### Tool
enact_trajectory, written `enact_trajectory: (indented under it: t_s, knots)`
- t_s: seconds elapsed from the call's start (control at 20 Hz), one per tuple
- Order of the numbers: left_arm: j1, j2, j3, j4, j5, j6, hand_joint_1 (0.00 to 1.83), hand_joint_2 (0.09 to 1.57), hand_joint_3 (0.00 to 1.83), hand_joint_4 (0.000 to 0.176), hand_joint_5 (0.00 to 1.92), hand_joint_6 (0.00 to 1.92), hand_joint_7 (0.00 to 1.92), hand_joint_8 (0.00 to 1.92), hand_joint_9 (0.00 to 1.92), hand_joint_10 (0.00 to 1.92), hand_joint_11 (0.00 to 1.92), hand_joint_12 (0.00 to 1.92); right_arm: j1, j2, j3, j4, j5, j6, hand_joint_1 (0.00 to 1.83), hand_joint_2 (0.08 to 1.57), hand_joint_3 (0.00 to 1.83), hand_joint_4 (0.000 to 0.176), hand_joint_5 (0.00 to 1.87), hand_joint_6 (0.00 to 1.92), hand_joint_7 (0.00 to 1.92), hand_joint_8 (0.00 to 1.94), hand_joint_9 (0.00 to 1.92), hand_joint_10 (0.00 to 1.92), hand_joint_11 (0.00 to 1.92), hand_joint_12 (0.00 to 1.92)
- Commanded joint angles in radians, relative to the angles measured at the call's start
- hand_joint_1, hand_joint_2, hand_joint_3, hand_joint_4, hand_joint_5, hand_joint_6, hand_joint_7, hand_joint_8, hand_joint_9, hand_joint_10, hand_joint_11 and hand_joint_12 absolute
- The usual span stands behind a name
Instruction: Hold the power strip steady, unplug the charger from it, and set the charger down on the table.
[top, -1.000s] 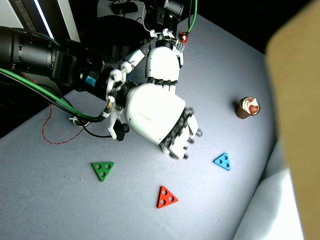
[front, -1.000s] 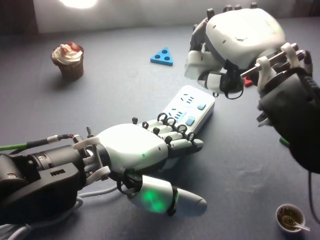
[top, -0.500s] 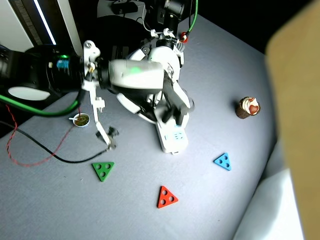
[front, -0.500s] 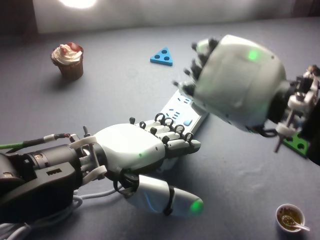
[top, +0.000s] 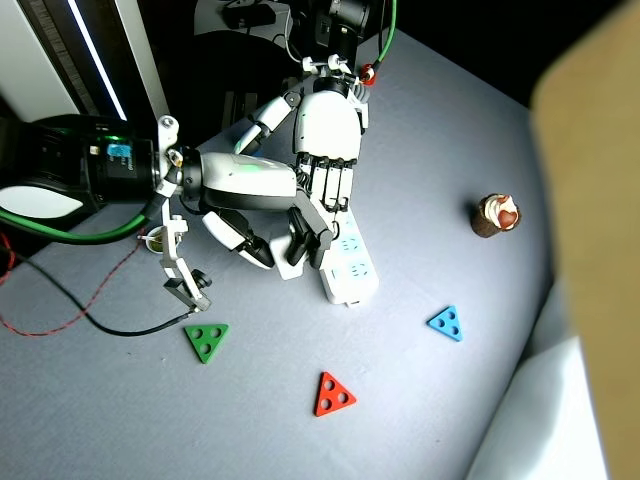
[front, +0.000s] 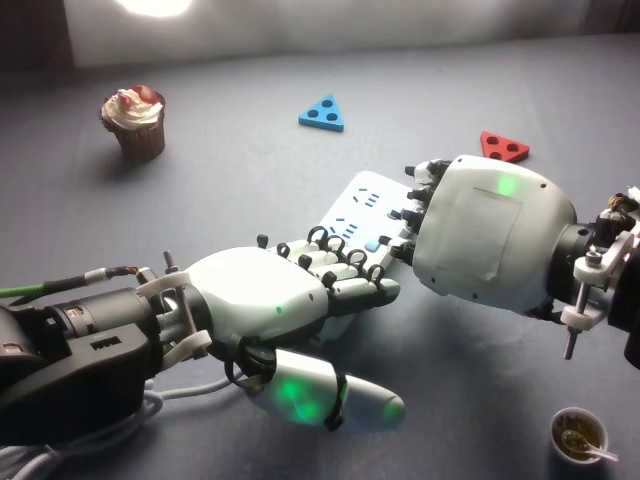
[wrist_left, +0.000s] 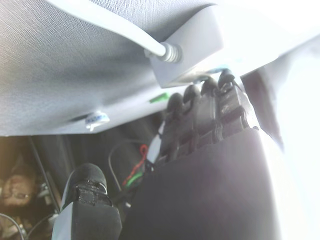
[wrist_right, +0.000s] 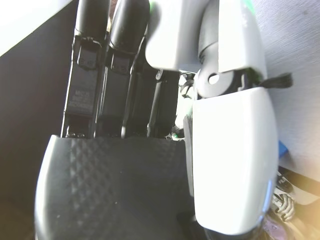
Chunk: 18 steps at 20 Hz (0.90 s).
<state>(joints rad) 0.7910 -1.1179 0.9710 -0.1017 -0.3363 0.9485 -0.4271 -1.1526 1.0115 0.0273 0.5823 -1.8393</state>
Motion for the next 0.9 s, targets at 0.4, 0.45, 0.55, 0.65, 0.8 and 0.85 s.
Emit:
enact_trajectory:
  t_s: [0.4, 0.45, 0.55, 0.65, 0.8, 0.85]
  knots:
    - [-0.009, 0.002, -0.004, -0.007, -0.017, -0.002, 0.00, 1.01, 0.00, 0.000, 0.12, 0.00, 0.12, 0.00, 0.10, 0.00, 0.07, 0.02, -0.013, 0.029, -0.043, 0.035, 0.144, -0.017, 1.06, 1.05, 0.00, 0.000, 0.45, 0.00, 0.51, 0.00, 0.52, 0.00, 0.34, 0.52]
    - [-0.009, 0.002, -0.004, -0.007, -0.018, -0.002, 0.00, 1.02, 0.00, 0.000, 0.12, 0.00, 0.12, 0.00, 0.10, 0.00, 0.06, 0.02, -0.013, 0.041, -0.056, 0.045, 0.146, -0.017, 1.04, 1.03, 0.00, 0.000, 0.41, 0.00, 0.47, 0.00, 0.48, 0.00, 0.32, 0.51]
    - [-0.010, 0.002, -0.004, -0.009, -0.018, -0.002, 0.00, 1.01, 0.00, 0.000, 0.14, 0.01, 0.14, 0.01, 0.11, 0.01, 0.07, 0.02, -0.010, 0.079, -0.099, 0.105, 0.151, -0.008, 0.87, 0.99, 0.00, 0.000, 0.29, 0.00, 0.33, 0.00, 0.32, 0.00, 0.20, 0.45]
    - [-0.013, 0.003, -0.004, -0.009, -0.018, -0.002, 0.00, 1.01, 0.00, 0.000, 0.14, 0.01, 0.14, 0.01, 0.11, 0.00, 0.07, 0.02, -0.005, 0.120, -0.138, 0.137, 0.149, 0.012, 0.75, 0.95, 0.00, 0.000, 0.21, 0.00, 0.24, 0.00, 0.25, 0.00, 0.15, 0.42]
    - [-0.019, 0.005, -0.005, -0.012, -0.017, -0.003, 0.00, 1.01, 0.00, 0.000, 0.13, 0.00, 0.13, 0.00, 0.10, 0.00, 0.06, 0.02, 0.034, 0.234, -0.247, 0.241, 0.117, 0.070, 0.61, 0.91, 0.00, 0.000, 0.11, 0.00, 0.14, 0.00, 0.14, 0.00, 0.05, 0.38]
    - [-0.020, 0.007, -0.006, -0.012, -0.017, -0.003, 0.00, 1.01, 0.00, 0.000, 0.13, 0.00, 0.12, 0.00, 0.10, 0.00, 0.07, 0.02, 0.053, 0.277, -0.282, 0.255, 0.093, 0.095, 0.60, 0.90, 0.00, 0.000, 0.10, 0.00, 0.13, 0.00, 0.13, 0.00, 0.03, 0.37]
